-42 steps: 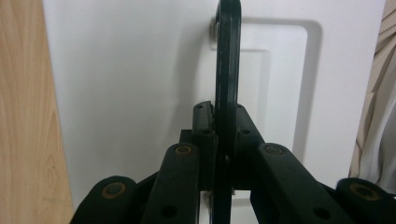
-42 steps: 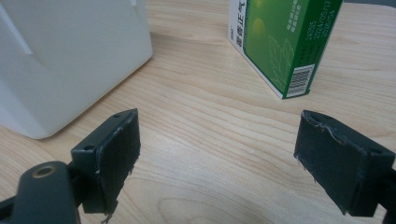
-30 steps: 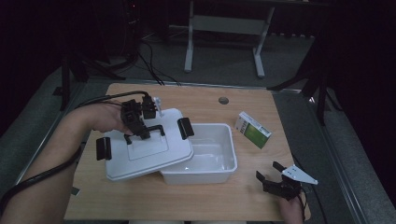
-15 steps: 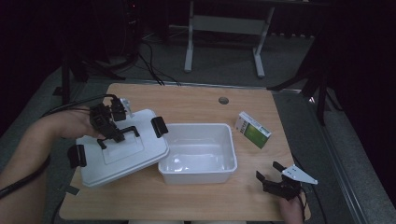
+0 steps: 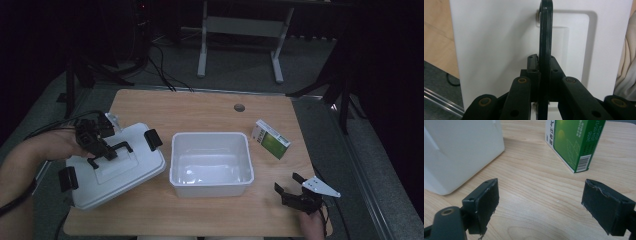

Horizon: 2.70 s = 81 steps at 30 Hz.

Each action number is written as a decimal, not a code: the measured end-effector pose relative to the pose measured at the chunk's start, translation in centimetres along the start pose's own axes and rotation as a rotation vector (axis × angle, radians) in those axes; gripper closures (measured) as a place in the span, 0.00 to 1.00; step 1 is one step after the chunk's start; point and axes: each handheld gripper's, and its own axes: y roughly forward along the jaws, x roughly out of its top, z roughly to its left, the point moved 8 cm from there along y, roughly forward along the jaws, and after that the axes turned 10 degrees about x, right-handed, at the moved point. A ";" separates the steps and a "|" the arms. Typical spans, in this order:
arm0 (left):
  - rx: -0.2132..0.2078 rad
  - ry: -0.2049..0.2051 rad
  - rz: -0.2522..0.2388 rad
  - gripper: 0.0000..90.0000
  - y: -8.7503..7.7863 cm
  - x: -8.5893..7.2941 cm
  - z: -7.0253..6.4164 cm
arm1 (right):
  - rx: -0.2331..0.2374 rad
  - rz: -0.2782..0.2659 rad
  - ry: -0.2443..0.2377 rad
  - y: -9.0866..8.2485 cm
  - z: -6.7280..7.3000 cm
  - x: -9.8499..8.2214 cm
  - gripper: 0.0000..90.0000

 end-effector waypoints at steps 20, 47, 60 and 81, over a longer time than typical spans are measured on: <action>-0.043 -0.034 0.035 0.94 8.1 -1.6 0.1 | 0.002 0.005 0.000 0.1 0.0 -0.1 0.15; -0.027 -0.010 0.063 0.94 12.1 -0.1 0.1 | 0.004 -0.002 0.001 0.0 0.0 -0.1 0.15; -0.012 -0.058 0.023 0.81 12.4 0.5 0.6 | 0.007 -0.003 0.002 -0.1 0.0 0.0 0.15; 0.028 -0.080 -0.002 0.19 11.1 0.4 0.9 | 0.065 -0.024 0.055 -1.2 0.0 1.9 0.15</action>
